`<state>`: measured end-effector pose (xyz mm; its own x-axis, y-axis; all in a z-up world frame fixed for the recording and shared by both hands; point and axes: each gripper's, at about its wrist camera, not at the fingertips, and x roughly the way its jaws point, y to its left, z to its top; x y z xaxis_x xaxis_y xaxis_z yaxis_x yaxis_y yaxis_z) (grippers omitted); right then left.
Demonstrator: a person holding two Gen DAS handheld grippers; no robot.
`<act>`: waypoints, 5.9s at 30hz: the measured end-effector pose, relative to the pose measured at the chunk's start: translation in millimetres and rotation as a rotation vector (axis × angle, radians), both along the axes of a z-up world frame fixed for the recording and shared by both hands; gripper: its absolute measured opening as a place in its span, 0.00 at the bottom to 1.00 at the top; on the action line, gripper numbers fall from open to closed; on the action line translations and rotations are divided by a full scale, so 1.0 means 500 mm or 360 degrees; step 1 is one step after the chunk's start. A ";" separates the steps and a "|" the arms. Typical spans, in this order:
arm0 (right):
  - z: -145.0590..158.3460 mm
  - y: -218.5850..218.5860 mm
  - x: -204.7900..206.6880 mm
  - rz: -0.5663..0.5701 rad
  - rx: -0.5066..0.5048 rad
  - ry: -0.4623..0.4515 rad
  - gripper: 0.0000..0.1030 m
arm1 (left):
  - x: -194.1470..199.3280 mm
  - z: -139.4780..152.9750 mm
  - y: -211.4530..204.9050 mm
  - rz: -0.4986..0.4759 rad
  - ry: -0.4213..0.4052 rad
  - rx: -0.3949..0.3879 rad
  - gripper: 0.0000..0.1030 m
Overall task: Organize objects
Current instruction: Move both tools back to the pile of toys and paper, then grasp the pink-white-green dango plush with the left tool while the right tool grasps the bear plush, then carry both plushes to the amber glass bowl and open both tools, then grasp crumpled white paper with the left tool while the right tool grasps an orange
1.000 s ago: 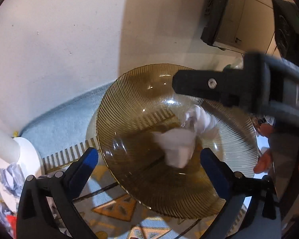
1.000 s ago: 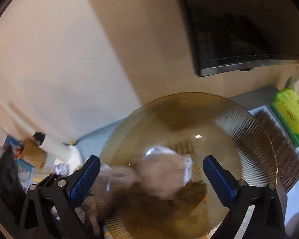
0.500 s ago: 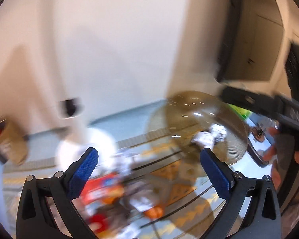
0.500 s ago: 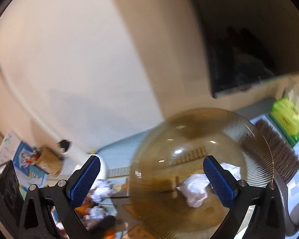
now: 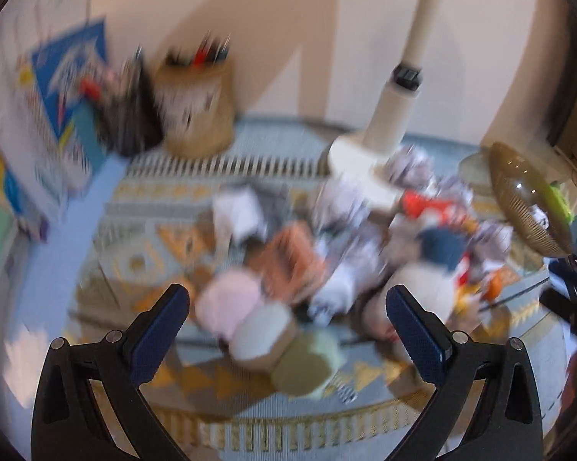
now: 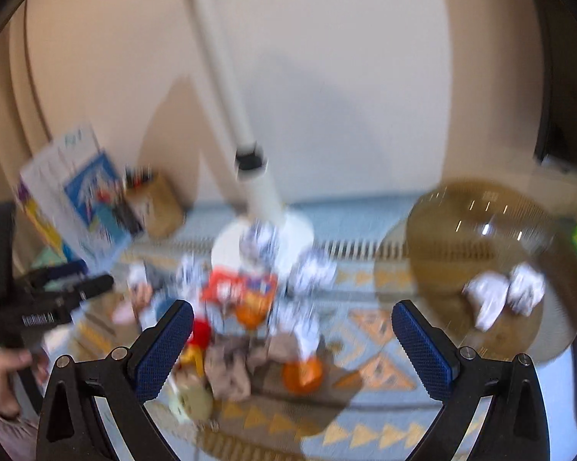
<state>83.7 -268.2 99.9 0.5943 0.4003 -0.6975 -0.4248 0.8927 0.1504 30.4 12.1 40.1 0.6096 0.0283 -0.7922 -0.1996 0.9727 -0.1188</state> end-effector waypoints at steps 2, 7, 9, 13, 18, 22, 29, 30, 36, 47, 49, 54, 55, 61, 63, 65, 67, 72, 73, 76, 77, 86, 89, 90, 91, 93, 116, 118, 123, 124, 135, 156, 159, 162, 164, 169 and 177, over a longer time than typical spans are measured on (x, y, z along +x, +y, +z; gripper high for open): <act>-0.050 0.014 -0.025 0.0024 -0.0007 0.0068 1.00 | -0.005 -0.034 0.003 0.0036 0.0042 -0.0038 0.99; -0.130 0.081 -0.095 0.0183 -0.0121 0.0114 1.00 | 0.003 -0.096 -0.006 0.0086 0.0118 -0.0046 0.99; -0.165 0.121 -0.115 0.0253 -0.0163 0.0161 1.00 | 0.008 -0.111 -0.015 0.0080 0.0134 0.0002 0.99; -0.219 0.173 -0.108 0.0244 -0.0174 0.0249 1.00 | -0.015 -0.120 -0.030 0.0005 0.0167 0.0134 0.99; -0.224 0.207 -0.098 0.0193 -0.0170 0.0225 1.00 | -0.052 -0.116 -0.001 -0.0012 0.0184 0.0135 1.00; -0.225 0.217 -0.089 0.0125 -0.0144 0.0157 1.00 | -0.046 -0.120 0.001 0.0057 0.0136 0.0149 1.00; -0.231 0.260 -0.078 0.0113 -0.0251 0.0124 1.00 | -0.064 -0.121 -0.009 0.0150 0.0061 0.0169 1.00; -0.232 0.260 -0.077 0.0114 -0.0247 0.0125 1.00 | -0.063 -0.120 -0.008 0.0157 0.0062 0.0167 1.00; -0.221 0.238 -0.090 0.0058 -0.0249 0.0059 0.54 | -0.079 -0.096 -0.013 0.0091 -0.0091 0.0115 0.41; -0.196 0.186 -0.103 0.0150 0.0107 0.0035 0.42 | -0.098 -0.074 -0.025 0.0071 -0.0226 0.0144 0.41; -0.189 0.178 -0.108 0.0167 0.0170 0.0006 0.42 | -0.102 -0.067 -0.034 0.0057 -0.0260 0.0189 0.41; -0.172 0.166 -0.128 0.0213 0.0299 -0.0079 0.42 | -0.116 -0.051 -0.046 0.0031 -0.0350 0.0248 0.41; -0.170 0.165 -0.133 0.0225 0.0309 -0.0091 0.42 | -0.120 -0.048 -0.046 0.0034 -0.0375 0.0246 0.41; -0.148 0.154 -0.171 0.0315 0.0391 -0.0246 0.42 | -0.132 -0.039 -0.047 0.0040 -0.0429 0.0250 0.41; -0.142 0.143 -0.181 0.0321 0.0444 -0.0292 0.42 | -0.132 -0.038 -0.049 0.0036 -0.0431 0.0258 0.41; -0.138 0.130 -0.187 0.0304 0.0488 -0.0323 0.42 | -0.133 -0.038 -0.052 0.0034 -0.0435 0.0265 0.41; -0.135 0.118 -0.190 0.0300 0.0538 -0.0340 0.42 | -0.134 -0.038 -0.053 0.0041 -0.0440 0.0274 0.41; -0.129 0.092 -0.194 0.0239 0.0616 -0.0377 0.42 | -0.135 -0.038 -0.056 0.0031 -0.0448 0.0280 0.41; -0.129 0.085 -0.193 0.0210 0.0635 -0.0377 0.42 | -0.136 -0.037 -0.056 0.0029 -0.0452 0.0281 0.41; -0.134 0.061 -0.182 0.0123 0.0705 -0.0338 0.42 | -0.138 -0.035 -0.059 0.0023 -0.0462 0.0285 0.41; -0.136 0.055 -0.178 0.0100 0.0723 -0.0322 0.42 | -0.138 -0.035 -0.060 0.0017 -0.0466 0.0287 0.41; -0.175 -0.010 -0.132 -0.0072 0.0963 -0.0091 0.42 | -0.140 -0.030 -0.079 -0.0045 -0.0498 0.0326 0.41; -0.177 -0.010 -0.126 -0.0098 0.0953 -0.0066 0.42 | -0.141 -0.022 -0.089 -0.0091 -0.0558 0.0321 0.41; -0.178 -0.009 -0.125 -0.0108 0.0941 -0.0055 0.42 | -0.140 -0.017 -0.093 -0.0105 -0.0583 0.0318 0.41; -0.178 -0.008 -0.122 -0.0114 0.0933 -0.0048 0.42 | -0.136 -0.008 -0.102 -0.0120 -0.0602 0.0328 0.41; -0.176 -0.006 -0.117 -0.0134 0.0903 -0.0044 0.42 | -0.116 0.019 -0.128 -0.0185 -0.0613 0.0337 0.41; 0.026 -0.370 0.247 -0.0715 0.0551 -0.0125 0.44 | 0.332 0.097 -0.595 -0.0972 -0.0489 0.0145 1.00; 0.017 -0.375 0.267 -0.0745 0.0511 -0.0081 0.58 | 0.330 0.085 -0.601 -0.0924 -0.0529 0.0211 0.99; -0.014 -0.363 0.308 -0.0797 0.0385 0.0077 1.00 | 0.307 0.091 -0.582 -0.0916 -0.0545 0.0160 0.99; -0.015 -0.362 0.307 -0.0807 0.0377 0.0071 1.00 | 0.301 0.095 -0.575 -0.0902 -0.0556 0.0159 0.99; 0.063 -0.279 0.237 -0.0702 0.0412 0.0023 1.00 | 0.227 0.258 -0.391 -0.0645 -0.0676 0.0208 0.99; -0.108 0.008 0.005 -0.0181 -0.0272 0.0100 1.00 | 0.161 0.001 0.124 -0.0291 -0.0168 -0.0021 0.99; -0.163 0.011 0.002 -0.0206 -0.0300 0.0170 1.00 | 0.172 -0.036 0.124 -0.0291 -0.0069 -0.0006 0.99; -0.188 0.006 0.009 -0.0265 -0.0288 0.0179 1.00 | 0.176 -0.056 0.136 -0.0290 -0.0060 -0.0115 1.00; -0.197 0.003 0.017 -0.0280 -0.0262 0.0193 1.00 | 0.178 -0.064 0.150 -0.0264 -0.0058 -0.0184 1.00; -0.218 0.019 0.031 -0.0293 -0.0340 0.0144 1.00 | 0.175 -0.095 0.150 -0.0264 -0.0055 -0.0055 0.99; -0.220 0.023 0.050 -0.0301 -0.0327 0.0149 1.00 | 0.171 -0.098 0.117 -0.0272 0.0021 0.0116 0.99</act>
<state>108.6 -256.9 -10.1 0.5743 0.1329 -0.8077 -0.2407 0.9705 -0.0114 116.0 70.4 -8.6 0.6000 -0.0172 -0.7998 -0.0320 0.9985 -0.0454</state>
